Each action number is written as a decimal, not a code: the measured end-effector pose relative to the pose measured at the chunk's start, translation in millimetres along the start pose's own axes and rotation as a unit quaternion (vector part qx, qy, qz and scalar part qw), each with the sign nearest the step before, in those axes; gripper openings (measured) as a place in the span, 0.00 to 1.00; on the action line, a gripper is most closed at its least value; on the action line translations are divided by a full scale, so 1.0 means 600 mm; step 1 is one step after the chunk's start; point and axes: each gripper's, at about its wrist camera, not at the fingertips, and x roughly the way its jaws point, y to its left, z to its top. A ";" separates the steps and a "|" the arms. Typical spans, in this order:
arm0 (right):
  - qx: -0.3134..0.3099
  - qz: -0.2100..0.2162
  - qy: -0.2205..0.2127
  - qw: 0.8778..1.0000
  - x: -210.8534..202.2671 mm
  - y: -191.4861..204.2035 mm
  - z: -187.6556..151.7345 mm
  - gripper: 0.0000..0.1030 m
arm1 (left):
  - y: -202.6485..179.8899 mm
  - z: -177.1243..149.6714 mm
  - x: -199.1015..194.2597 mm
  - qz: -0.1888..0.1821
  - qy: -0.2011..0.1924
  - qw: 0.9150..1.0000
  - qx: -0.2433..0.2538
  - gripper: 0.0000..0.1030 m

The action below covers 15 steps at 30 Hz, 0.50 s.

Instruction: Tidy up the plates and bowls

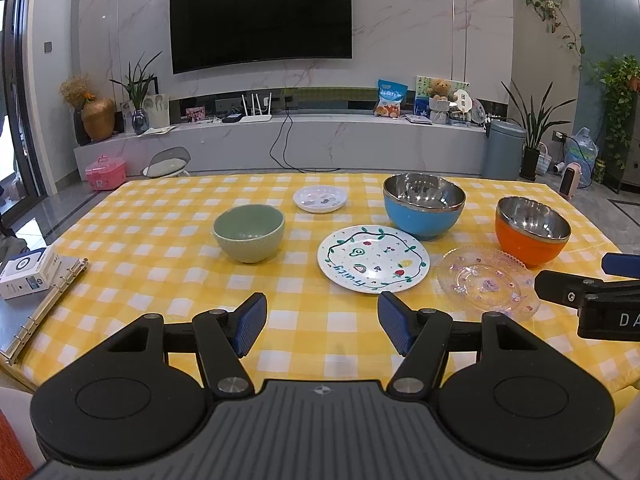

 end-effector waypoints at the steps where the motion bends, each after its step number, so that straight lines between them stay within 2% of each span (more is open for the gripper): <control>1: 0.000 0.000 0.000 1.000 0.000 0.000 0.000 0.97 | 0.000 0.000 0.000 0.000 0.000 1.000 0.000 0.73; 15: -0.001 -0.001 0.002 1.000 0.002 0.000 -0.001 0.97 | -0.004 -0.004 0.002 -0.001 0.006 1.000 0.001 0.73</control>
